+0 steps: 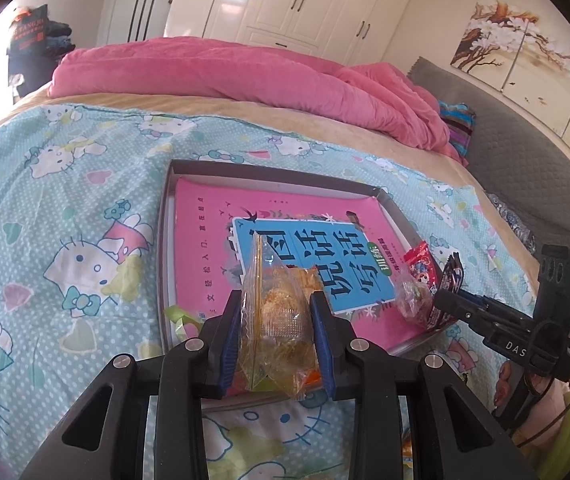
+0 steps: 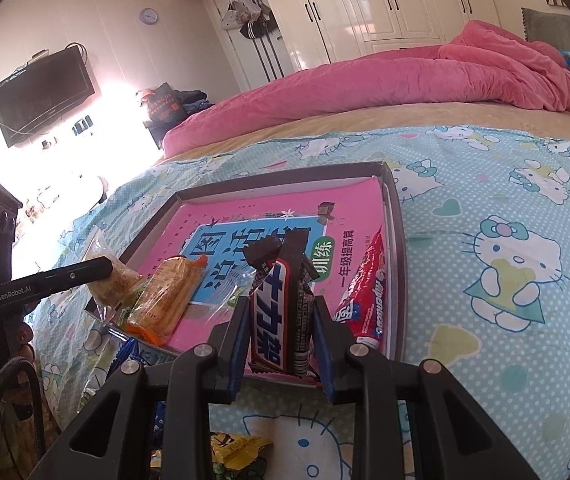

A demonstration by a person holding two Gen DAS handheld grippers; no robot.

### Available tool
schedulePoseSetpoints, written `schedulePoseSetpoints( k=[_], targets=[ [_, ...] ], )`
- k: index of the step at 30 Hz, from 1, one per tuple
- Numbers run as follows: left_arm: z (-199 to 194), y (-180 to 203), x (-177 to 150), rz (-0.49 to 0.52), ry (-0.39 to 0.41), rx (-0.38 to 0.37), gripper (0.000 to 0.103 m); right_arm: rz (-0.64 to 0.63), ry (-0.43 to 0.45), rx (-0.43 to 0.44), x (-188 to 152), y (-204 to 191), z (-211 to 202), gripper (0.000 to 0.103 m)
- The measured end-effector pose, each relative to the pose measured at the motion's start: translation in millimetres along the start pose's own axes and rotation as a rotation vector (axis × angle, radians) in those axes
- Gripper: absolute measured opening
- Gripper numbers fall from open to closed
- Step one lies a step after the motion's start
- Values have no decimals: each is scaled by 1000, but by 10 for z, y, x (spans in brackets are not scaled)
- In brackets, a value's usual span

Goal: Organize snacks
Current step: 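Lower and release the Snickers bar in the tray with right tool while left tool releases pastry bag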

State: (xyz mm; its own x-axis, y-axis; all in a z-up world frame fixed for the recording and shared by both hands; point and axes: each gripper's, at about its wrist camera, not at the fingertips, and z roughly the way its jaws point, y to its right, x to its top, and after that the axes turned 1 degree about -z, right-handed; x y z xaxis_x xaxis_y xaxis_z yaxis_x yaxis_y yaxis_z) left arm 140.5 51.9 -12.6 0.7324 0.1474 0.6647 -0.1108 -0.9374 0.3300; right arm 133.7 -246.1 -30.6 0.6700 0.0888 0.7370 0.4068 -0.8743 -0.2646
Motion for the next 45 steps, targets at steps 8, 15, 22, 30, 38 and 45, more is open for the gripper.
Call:
schedulePoseSetpoints(
  k=[8, 15, 22, 30, 38, 45],
  targets=[
    [12, -6, -16, 3, -7, 2, 34, -15, -21, 15, -43, -60, 49, 30],
    [14, 4, -22, 4, -9, 4, 34, -13, -24, 17, -62, -76, 45, 31],
    [30, 4, -31, 2, -19, 7, 34, -6, -27, 9, -69, -52, 48, 31],
    [29, 2, -31, 2, -22, 7, 34, 14, -23, -6, -68, -1, 12, 31],
    [33, 3, -31, 3, -26, 7, 34, 52, -7, -22, -41, 88, -22, 34],
    [39, -8, -28, -2, -29, 9, 34, 57, 4, -30, -30, 107, -50, 36]
  ],
)
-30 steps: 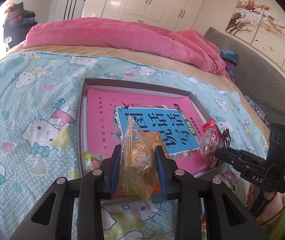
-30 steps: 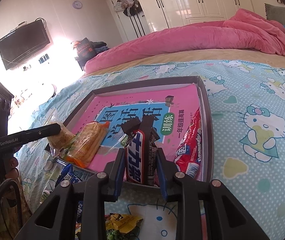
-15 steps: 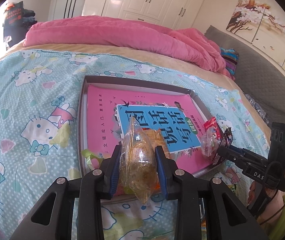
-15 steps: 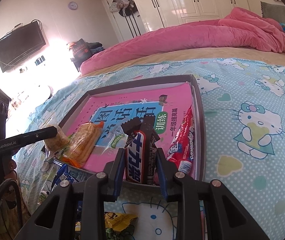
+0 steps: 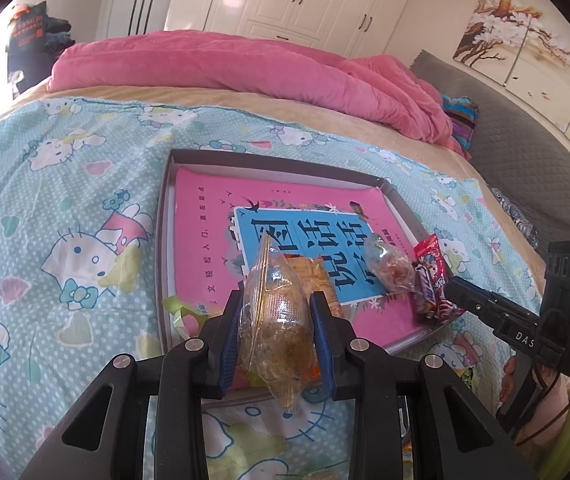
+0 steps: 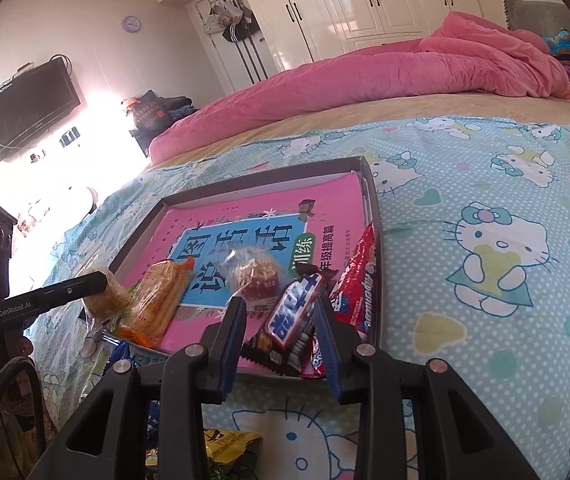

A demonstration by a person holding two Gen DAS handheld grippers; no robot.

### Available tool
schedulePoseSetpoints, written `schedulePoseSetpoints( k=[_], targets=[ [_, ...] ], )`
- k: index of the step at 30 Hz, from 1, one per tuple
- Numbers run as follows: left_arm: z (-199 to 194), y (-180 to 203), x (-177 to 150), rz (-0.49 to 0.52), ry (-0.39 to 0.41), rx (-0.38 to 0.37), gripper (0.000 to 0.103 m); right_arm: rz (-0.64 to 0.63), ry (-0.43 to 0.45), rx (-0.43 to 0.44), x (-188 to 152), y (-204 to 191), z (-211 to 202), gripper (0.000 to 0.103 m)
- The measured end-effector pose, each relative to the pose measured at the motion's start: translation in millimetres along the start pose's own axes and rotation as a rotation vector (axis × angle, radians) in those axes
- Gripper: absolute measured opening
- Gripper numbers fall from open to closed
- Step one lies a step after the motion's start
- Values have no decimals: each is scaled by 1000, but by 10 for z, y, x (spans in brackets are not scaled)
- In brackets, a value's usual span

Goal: Organize snacks
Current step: 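Lower and release the Snickers bar in the tray with right tool while left tool releases pastry bag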

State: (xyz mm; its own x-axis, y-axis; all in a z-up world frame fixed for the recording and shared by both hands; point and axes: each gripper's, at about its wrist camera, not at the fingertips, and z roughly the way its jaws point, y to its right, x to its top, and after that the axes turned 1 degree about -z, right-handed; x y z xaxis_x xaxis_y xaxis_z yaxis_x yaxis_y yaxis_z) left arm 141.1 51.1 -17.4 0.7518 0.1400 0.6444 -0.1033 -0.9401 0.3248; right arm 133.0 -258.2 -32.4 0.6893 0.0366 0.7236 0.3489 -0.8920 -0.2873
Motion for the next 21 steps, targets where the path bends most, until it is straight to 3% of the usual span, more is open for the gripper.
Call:
schedulePoseSetpoints(
  k=[4, 21],
  targets=[
    [5, -15, 2, -7, -2, 1, 34, -12, 1, -4, -1, -22, -8, 41],
    [-3, -72, 17, -45, -4, 11, 39, -37, 31, -13, 23, -79, -77, 47]
  ],
)
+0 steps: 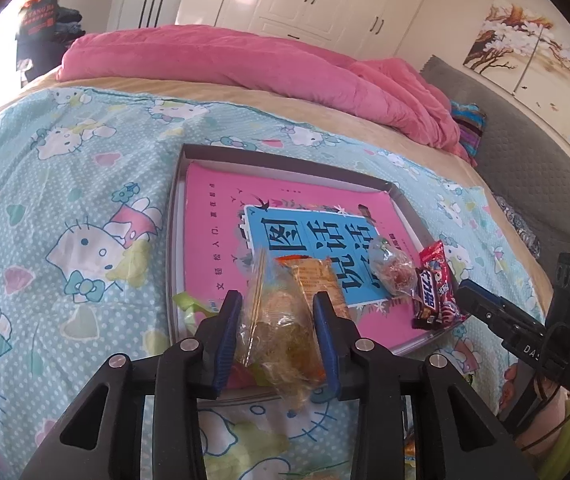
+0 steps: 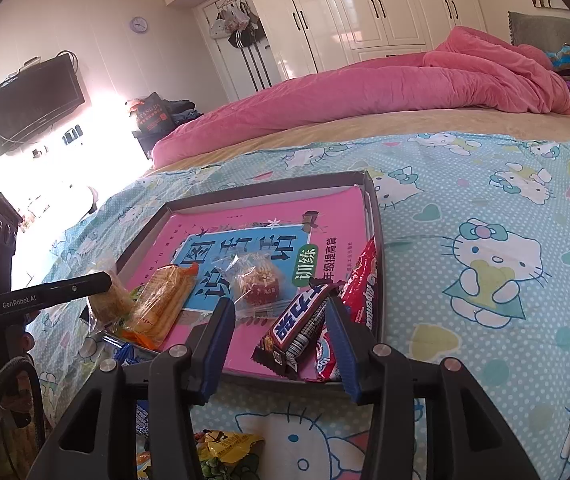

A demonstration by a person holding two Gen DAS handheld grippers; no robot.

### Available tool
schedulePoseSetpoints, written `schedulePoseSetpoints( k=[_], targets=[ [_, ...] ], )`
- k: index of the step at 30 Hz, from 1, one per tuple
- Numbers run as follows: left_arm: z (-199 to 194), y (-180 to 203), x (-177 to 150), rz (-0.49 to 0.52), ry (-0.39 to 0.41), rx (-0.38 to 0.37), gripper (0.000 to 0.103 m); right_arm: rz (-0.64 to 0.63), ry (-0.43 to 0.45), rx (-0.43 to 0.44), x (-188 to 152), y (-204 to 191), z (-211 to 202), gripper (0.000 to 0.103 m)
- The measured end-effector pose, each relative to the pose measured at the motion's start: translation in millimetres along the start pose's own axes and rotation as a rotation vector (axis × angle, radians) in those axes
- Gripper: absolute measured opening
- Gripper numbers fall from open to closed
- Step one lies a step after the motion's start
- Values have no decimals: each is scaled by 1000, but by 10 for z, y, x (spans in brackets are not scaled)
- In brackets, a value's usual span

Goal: Organize snacks
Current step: 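Lower and release the Snickers bar in the tray with right tool while left tool releases pastry bag, then open both tools and pull them back toward the remaining snacks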

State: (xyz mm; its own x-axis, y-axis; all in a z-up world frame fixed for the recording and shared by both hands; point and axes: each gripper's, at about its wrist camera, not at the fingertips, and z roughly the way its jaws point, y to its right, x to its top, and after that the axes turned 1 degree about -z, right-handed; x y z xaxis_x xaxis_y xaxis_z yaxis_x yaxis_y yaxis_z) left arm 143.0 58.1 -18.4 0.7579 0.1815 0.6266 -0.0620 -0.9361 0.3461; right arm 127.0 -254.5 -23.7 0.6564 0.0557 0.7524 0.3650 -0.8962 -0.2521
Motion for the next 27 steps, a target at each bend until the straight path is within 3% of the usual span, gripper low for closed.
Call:
schedulePoseSetpoints(
  k=[11, 15, 19, 27],
  targets=[
    [-70, -3, 26, -5, 27, 2, 47, -3, 6, -5, 1, 4, -16, 48],
    [-110, 0, 36, -7, 41, 0, 53, -2, 9, -7, 2, 12, -28, 55],
    [-152, -13, 54, -13, 54, 12, 63, -5, 12, -8, 6, 13, -41, 55],
    [-227, -14, 69, -10, 79, 35, 73, -8, 13, -9, -1, 8, -58, 56]
  ],
)
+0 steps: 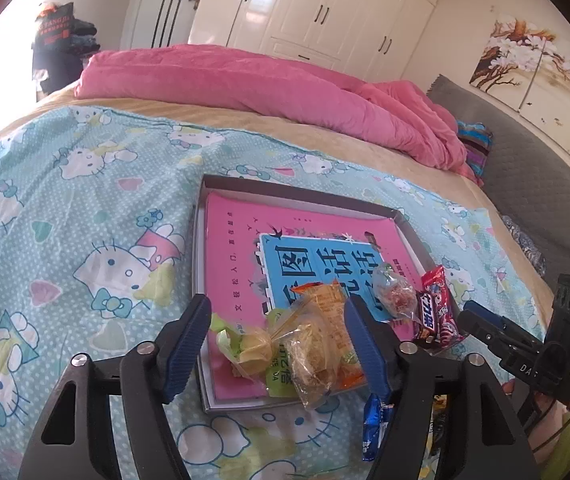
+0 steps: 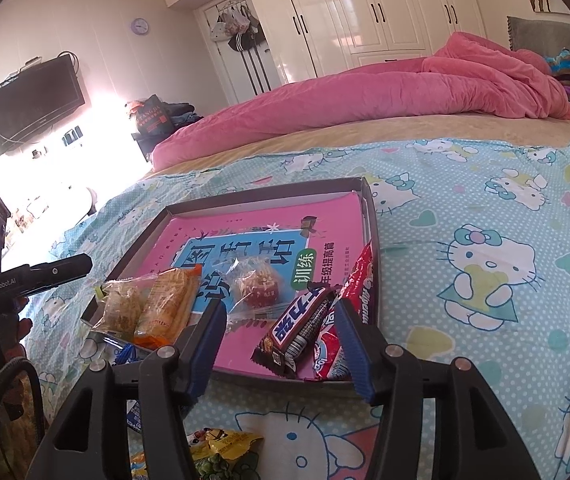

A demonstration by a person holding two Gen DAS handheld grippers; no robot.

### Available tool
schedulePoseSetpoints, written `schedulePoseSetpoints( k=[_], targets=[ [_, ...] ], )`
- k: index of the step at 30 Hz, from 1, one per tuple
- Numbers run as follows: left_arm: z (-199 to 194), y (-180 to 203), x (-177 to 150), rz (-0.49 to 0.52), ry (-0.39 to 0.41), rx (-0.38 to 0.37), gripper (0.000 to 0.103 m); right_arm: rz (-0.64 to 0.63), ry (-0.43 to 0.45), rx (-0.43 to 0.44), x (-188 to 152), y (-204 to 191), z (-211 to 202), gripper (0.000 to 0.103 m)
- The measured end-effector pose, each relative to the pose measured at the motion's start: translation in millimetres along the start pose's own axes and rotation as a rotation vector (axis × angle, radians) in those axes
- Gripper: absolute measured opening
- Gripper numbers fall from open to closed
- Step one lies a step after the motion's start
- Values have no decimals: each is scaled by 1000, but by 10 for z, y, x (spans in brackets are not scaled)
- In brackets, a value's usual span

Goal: Organize snacks
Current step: 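Open both tools and pull them back toward the remaining snacks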

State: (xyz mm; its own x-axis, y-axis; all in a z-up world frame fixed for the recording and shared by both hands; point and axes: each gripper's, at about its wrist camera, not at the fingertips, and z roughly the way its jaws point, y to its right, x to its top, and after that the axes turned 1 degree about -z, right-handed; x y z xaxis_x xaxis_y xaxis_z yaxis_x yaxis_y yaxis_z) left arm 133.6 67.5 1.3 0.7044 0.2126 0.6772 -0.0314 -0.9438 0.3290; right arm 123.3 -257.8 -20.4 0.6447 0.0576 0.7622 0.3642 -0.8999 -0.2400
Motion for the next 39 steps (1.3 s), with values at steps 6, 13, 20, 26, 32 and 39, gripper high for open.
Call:
schedulePoseSetpoints(
  k=[6, 13, 20, 26, 32, 39],
  targets=[
    [-48, 49, -12, 27, 15, 29, 76, -8, 6, 4, 4, -28, -21, 61],
    [-152, 78, -34, 31, 26, 23, 76, -20, 27, 16, 8, -86, -98, 65],
    [-241, 123, -63, 43, 38, 18, 76, -38, 36, 19, -4, -142, -169, 66],
    [-307, 156, -105, 41, 38, 24, 78, -60, 43, 1, -14, -203, -231, 68],
    [-323, 226, -146, 61, 26, 13, 79, -70, 48, -15, -15, -238, -280, 74],
    [-322, 269, -175, 76, 18, 9, 79, -71, 55, -27, -14, -244, -328, 75]
  ],
)
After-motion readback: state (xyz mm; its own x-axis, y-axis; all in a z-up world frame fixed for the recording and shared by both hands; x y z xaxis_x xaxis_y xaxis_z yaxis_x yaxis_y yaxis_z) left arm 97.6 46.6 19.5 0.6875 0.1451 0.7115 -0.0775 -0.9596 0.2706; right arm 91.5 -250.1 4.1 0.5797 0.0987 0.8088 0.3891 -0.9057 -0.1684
